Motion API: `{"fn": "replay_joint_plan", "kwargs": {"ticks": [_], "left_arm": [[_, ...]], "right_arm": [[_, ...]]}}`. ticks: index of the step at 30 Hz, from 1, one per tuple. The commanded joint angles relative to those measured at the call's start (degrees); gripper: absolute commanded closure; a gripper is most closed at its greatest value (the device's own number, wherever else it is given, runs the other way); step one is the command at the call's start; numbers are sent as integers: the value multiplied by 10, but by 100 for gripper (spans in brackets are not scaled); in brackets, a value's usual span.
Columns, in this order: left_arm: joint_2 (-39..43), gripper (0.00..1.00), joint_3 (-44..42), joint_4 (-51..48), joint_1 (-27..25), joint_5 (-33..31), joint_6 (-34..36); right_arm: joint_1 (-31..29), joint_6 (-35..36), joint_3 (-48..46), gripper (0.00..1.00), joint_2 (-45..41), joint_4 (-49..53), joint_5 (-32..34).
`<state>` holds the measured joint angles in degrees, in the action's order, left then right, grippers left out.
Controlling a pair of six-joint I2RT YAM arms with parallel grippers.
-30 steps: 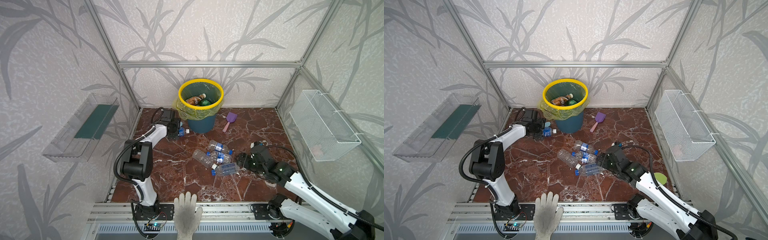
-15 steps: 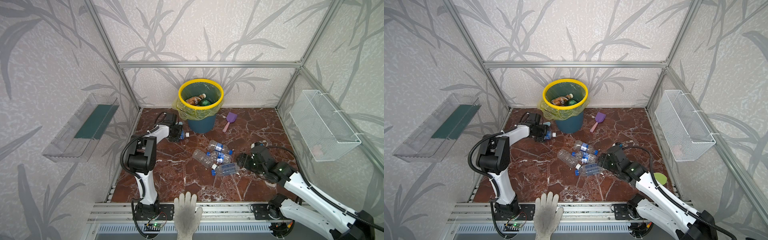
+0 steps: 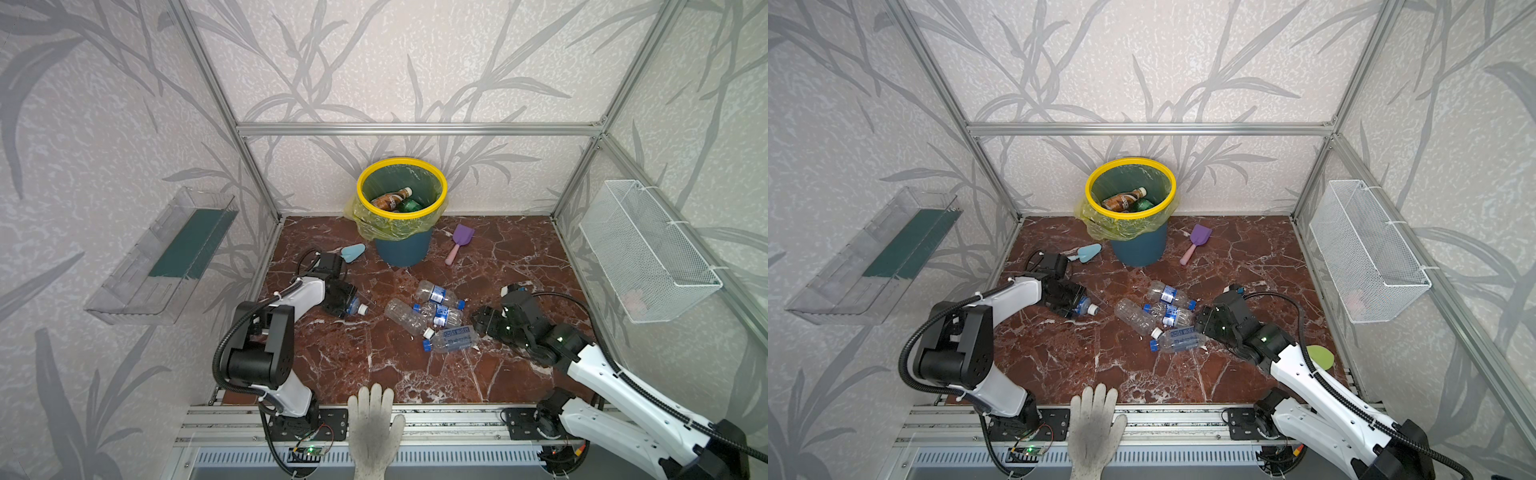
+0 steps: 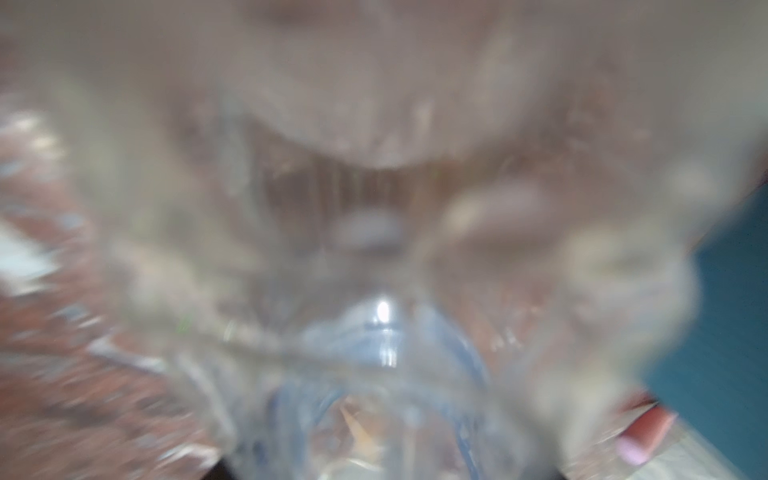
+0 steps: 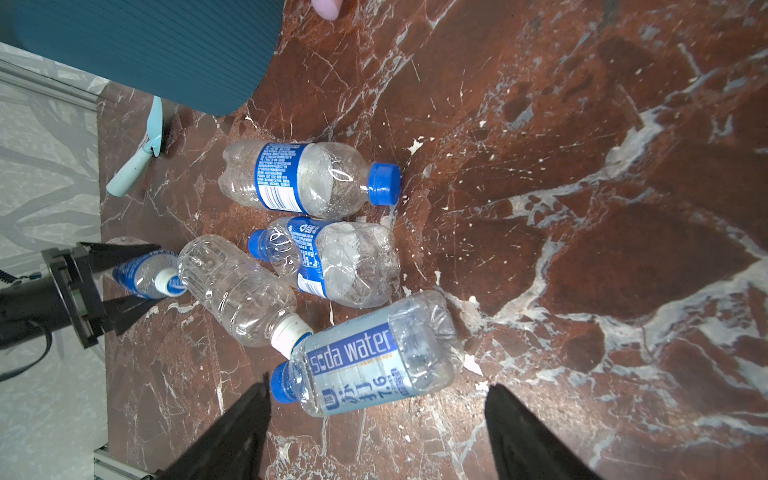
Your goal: Throw the plastic bottles in the bin
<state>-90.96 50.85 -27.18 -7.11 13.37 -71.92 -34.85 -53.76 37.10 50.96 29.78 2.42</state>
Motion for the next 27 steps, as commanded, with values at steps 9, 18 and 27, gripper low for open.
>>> {"fn": "replay_joint_plan", "kwargs": {"ticks": [9,18,27], "left_arm": [[249,43,-167,-188,-130,-76,122],[346,35,-234,-220,-202,-64,105],[328,20,-197,-241,-233,-99,107]], "right_arm": [[2,1,4,19,-2,2,-4],[1,-4,11,19,-8,18,-4],[-2,-8,15,20,-26,42,6]]}}
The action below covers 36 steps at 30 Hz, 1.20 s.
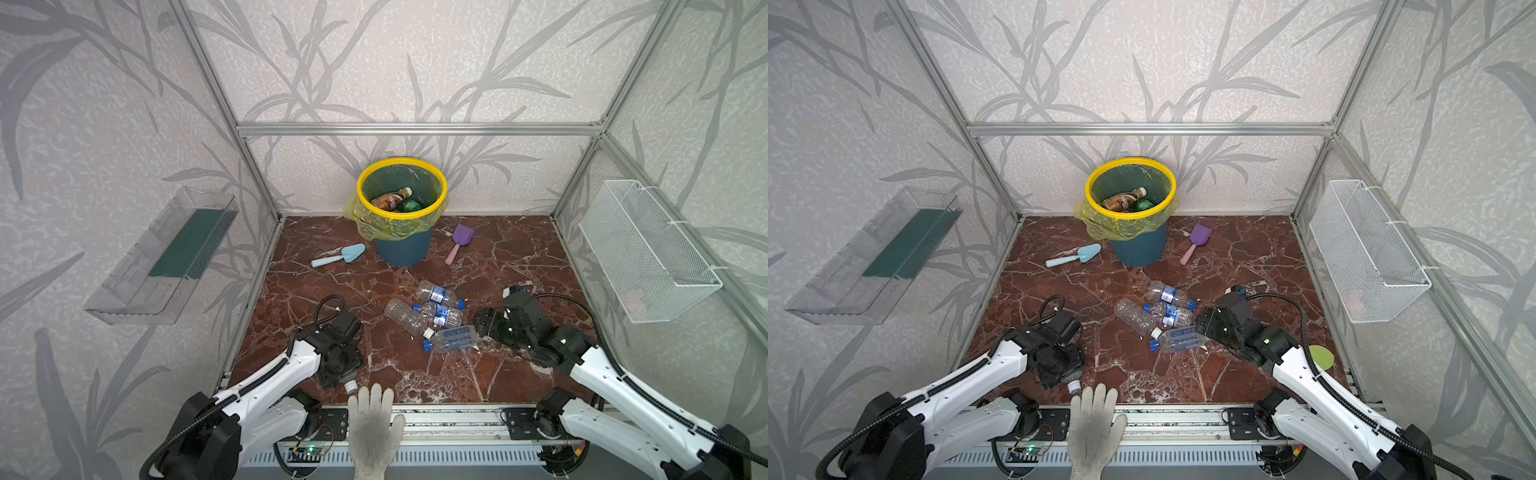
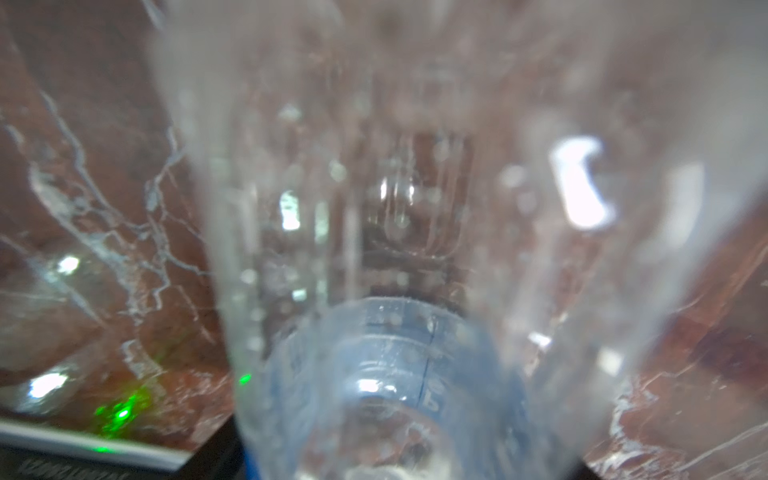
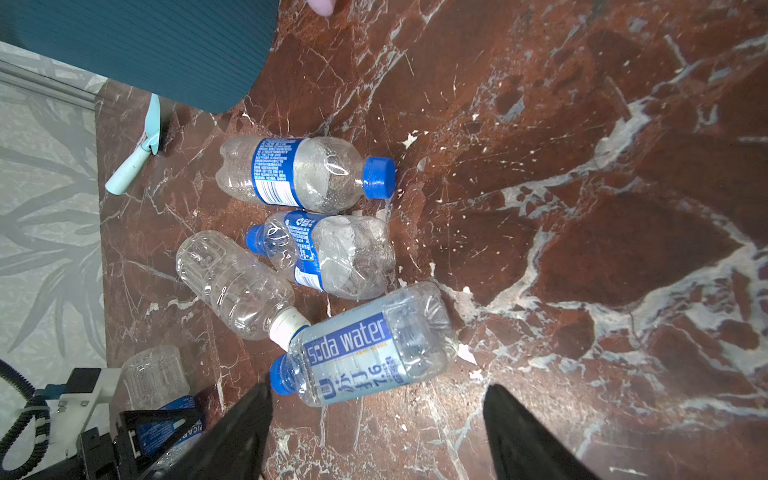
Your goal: Throw the plastic bottles in the bin
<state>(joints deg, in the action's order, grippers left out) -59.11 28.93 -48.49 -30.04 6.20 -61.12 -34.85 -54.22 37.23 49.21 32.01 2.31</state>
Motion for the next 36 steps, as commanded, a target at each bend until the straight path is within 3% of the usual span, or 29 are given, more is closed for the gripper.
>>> {"fn": "replay_joint_plan", "kwargs": {"ticks": [1,15,27,36], "left_arm": [[14,20,26,-35,-4,-33,-3],[16,28,27,-22,-4,-66,-8],[-14,38,26,-3,-4,-27,13],[11,44,56,-4,-4,-29,36]], "right_arm": [[-1,-4,14,19,-11,22,8],[-3,-5,17,20,-5,21,7],[-5,-7,13,21,-7,19,7],[-5,-7,14,21,-8,22,11]]}}
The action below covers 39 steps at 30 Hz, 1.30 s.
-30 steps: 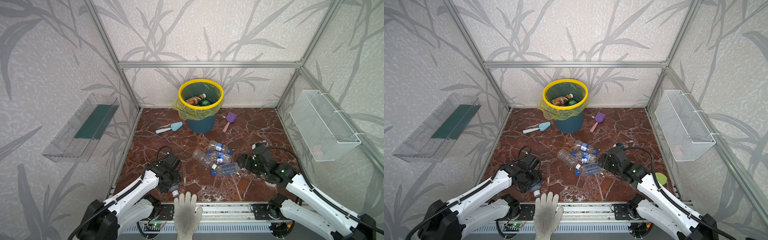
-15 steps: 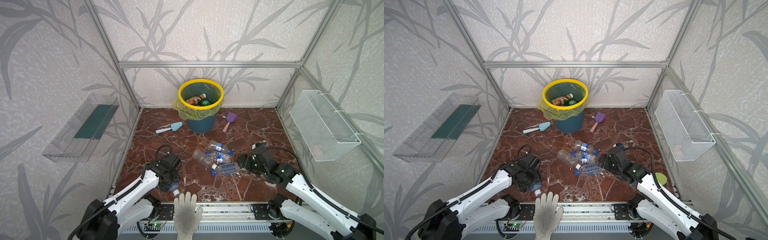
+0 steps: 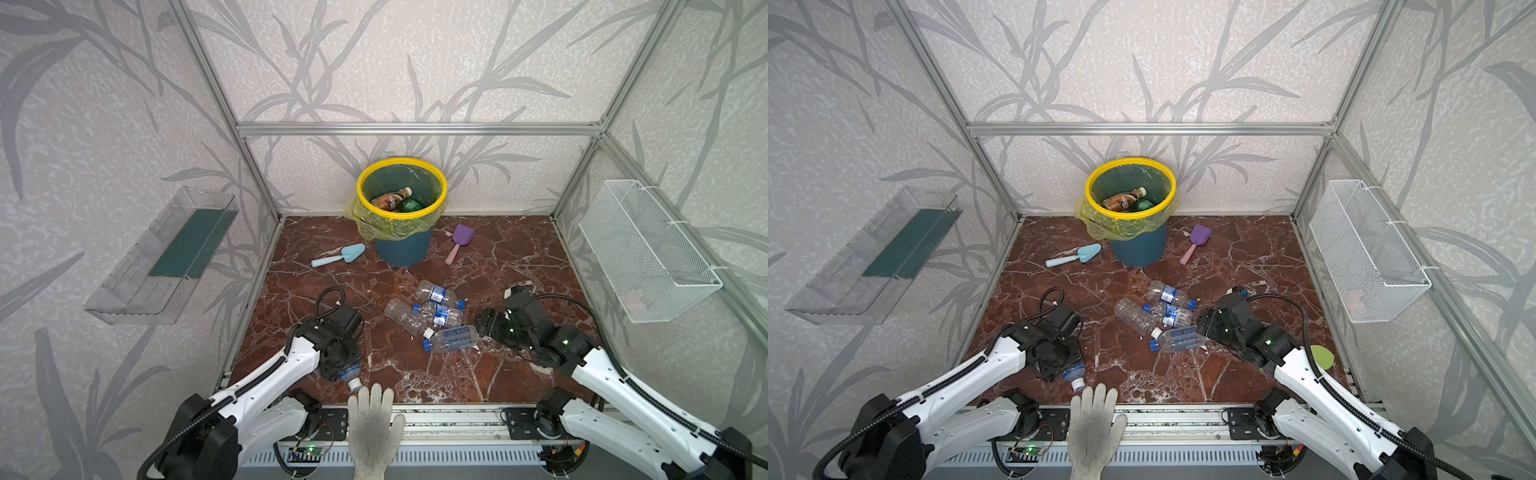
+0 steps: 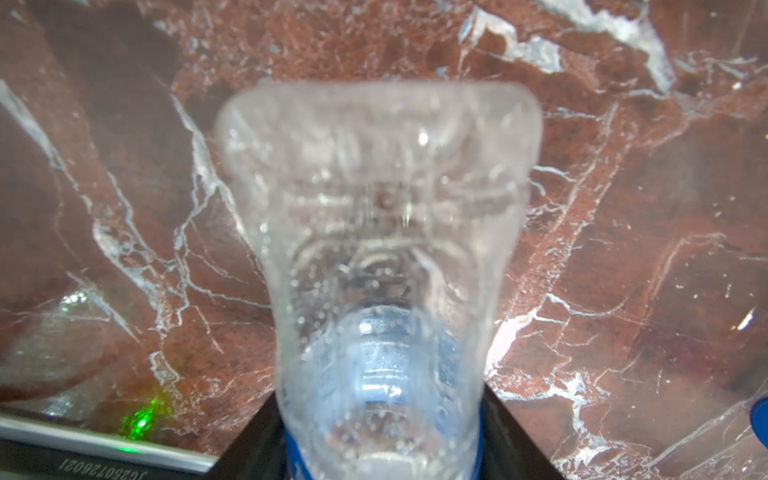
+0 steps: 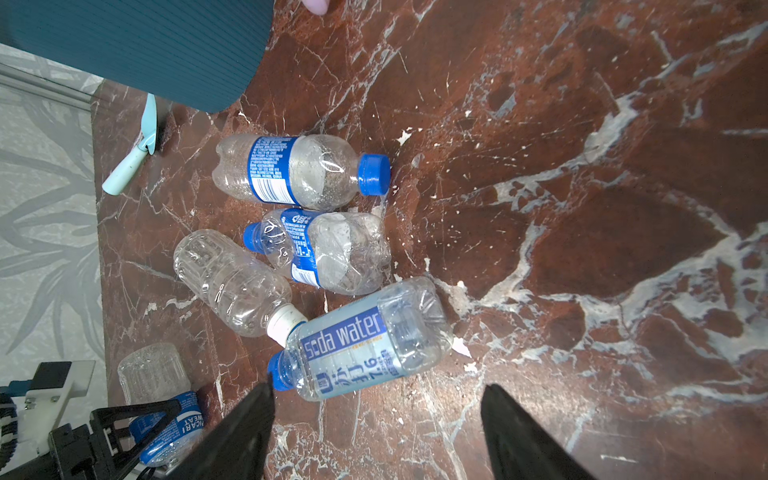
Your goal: Throw the plastic bottles in the bin
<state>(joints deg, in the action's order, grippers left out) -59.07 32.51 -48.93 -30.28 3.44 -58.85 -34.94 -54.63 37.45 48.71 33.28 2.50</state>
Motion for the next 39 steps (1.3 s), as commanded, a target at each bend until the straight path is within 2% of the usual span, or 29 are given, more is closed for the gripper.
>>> {"fn": "replay_joint_plan", "kwargs": {"ticks": [1,12,15,18,20,23,25,27,28,30,31,32,33,35,37,38,39], "left_arm": [[12,44,20,1,-1,-3,13],[27,45,47,-7,-1,-7,20],[35,45,99,-16,-1,-14,36],[14,45,211,-20,6,-23,69],[-30,45,325,-18,17,-25,101],[-152,42,570,19,50,-3,154],[-281,37,815,0,67,12,188],[-417,26,1073,-71,84,-1,201],[-496,19,1225,-119,101,12,191],[-615,12,1451,-195,129,57,153],[-615,1,1455,-208,139,89,144],[-585,1,1403,-215,139,95,152],[-540,1,1334,-217,129,67,175],[-429,1,1146,-163,111,26,205],[-267,1,884,-28,110,6,201],[-212,1,795,17,112,0,196],[-169,1,736,18,113,-12,195]], "right_arm": [[-3,-3,12,21,-3,9,9],[-3,-4,15,21,2,9,9],[-3,-3,18,21,2,10,10],[-3,-1,22,21,1,14,13],[-3,0,25,21,0,16,14],[-4,3,33,21,-5,26,16],[-3,4,39,21,-15,40,20],[-4,3,43,21,-30,57,26],[-4,1,43,21,-41,65,31],[-4,-4,41,21,-62,84,41],[-4,-7,38,20,-73,92,45],[-4,-9,34,20,-81,97,48],[-4,-13,29,20,-90,101,50],[-4,-17,19,20,-96,100,53],[-3,-16,13,20,-89,94,48],[-3,-14,13,20,-81,90,44],[-4,-13,12,20,-73,85,40]]}}
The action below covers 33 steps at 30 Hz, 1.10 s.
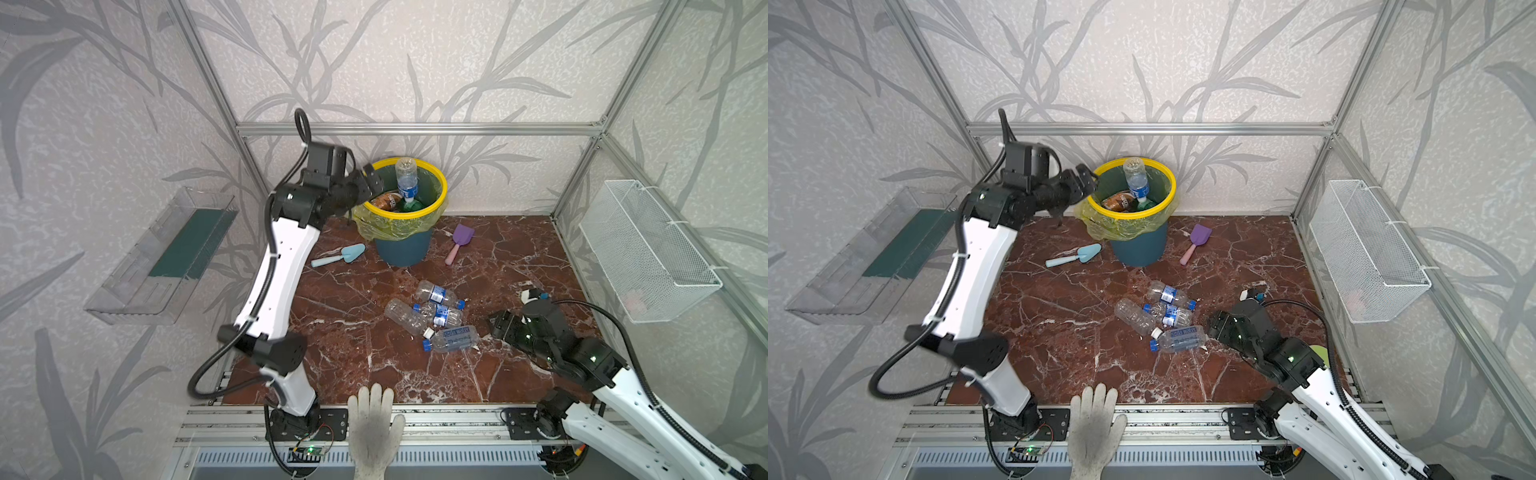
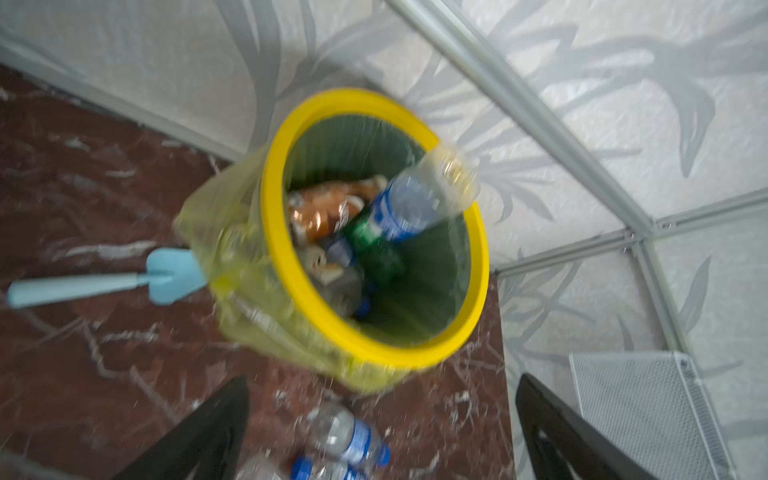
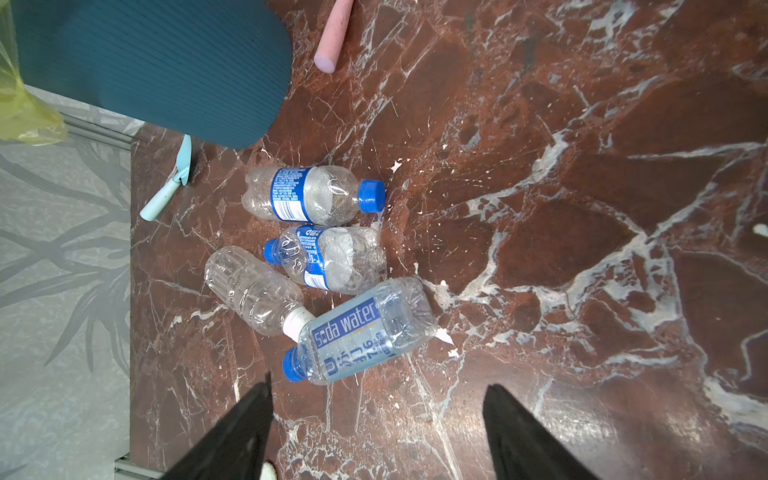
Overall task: Throw the plastic bottles in the bin
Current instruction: 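Lift the blue-label bottle over the bin and open the left gripper, then return the left gripper beside the pile while the right gripper hovers over it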
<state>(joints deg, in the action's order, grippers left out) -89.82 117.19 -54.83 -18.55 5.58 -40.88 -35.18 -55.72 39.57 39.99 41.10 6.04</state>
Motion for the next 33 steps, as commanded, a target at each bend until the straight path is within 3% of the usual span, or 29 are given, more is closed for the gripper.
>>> {"fn": "replay_joint_plan", "kwargs": {"ticks": [1,7,15,22,33], "left_arm": [[166,1,-146,53,-3,-44,19],[321,2,-406,29,-1,-52,-1],[422,3,-619,54,1,-10,-70],[436,4,-681,79,1,10,-101],[430,4,-704,92,1,12,-110]], "right_arm": [[-1,1,-8,20,23,3,2],[-2,3,-4,20,53,-17,-8],[-3,-12,-5,20,72,-38,-29],[-10,-30,-6,20,87,-49,-48],[-65,-108,-6,20,112,-34,-13]]}}
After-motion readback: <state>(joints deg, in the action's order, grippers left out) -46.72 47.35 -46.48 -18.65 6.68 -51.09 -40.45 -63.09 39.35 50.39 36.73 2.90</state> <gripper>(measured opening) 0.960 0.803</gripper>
